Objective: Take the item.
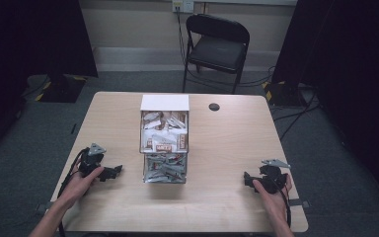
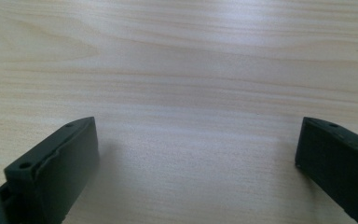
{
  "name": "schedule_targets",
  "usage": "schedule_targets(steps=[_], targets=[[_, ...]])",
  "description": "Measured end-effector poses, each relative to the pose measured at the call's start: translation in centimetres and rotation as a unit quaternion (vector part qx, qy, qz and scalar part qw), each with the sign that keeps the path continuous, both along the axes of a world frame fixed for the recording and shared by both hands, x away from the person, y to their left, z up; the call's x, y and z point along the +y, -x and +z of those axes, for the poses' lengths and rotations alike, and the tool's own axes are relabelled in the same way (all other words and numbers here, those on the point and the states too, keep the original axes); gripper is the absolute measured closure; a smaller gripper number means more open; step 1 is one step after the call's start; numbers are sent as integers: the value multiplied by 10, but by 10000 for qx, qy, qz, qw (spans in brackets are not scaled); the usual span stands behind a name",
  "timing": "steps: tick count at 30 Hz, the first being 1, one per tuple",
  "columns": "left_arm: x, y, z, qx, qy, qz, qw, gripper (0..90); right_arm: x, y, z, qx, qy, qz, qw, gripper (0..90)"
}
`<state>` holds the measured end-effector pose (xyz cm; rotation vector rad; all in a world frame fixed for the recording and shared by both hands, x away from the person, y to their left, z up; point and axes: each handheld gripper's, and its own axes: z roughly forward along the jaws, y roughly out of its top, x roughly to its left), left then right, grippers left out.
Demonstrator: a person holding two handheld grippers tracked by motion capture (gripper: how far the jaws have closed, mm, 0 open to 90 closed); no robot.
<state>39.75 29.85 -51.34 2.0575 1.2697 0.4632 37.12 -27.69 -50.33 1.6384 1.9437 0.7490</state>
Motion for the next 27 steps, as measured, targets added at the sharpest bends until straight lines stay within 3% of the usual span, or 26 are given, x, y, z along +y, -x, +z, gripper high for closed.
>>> schedule_targets(steps=[8,10,11,12,15,16,23,27], targets=[[0,0,0,-4,-5,2,10000,0,0,1,1,17,7,-10,10000,0],[0,0,0,-4,-6,1,10000,0,-1,1,3,14,-1,-51,10000,101],[0,0,0,-3,-5,0,10000,0,-1,1,3,14,-1,-51,10000,101],[0,0,0,0,3,0,10000,0,-2,2,6,-35,-47,-17,10000,174],[0,0,0,-5,-6,1,10000,0,-2,2,5,34,-100,8,9999,124],[0,0,0,-1,7,4,10000,0,-1,2,6,10,-67,14,10000,156],[0,0,0,-1,2,1,10000,0,3,2,10,-21,-93,112,9999,148],[0,0,0,-2,1,2,10000,0,5,4,13,-30,-207,188,9996,208]])
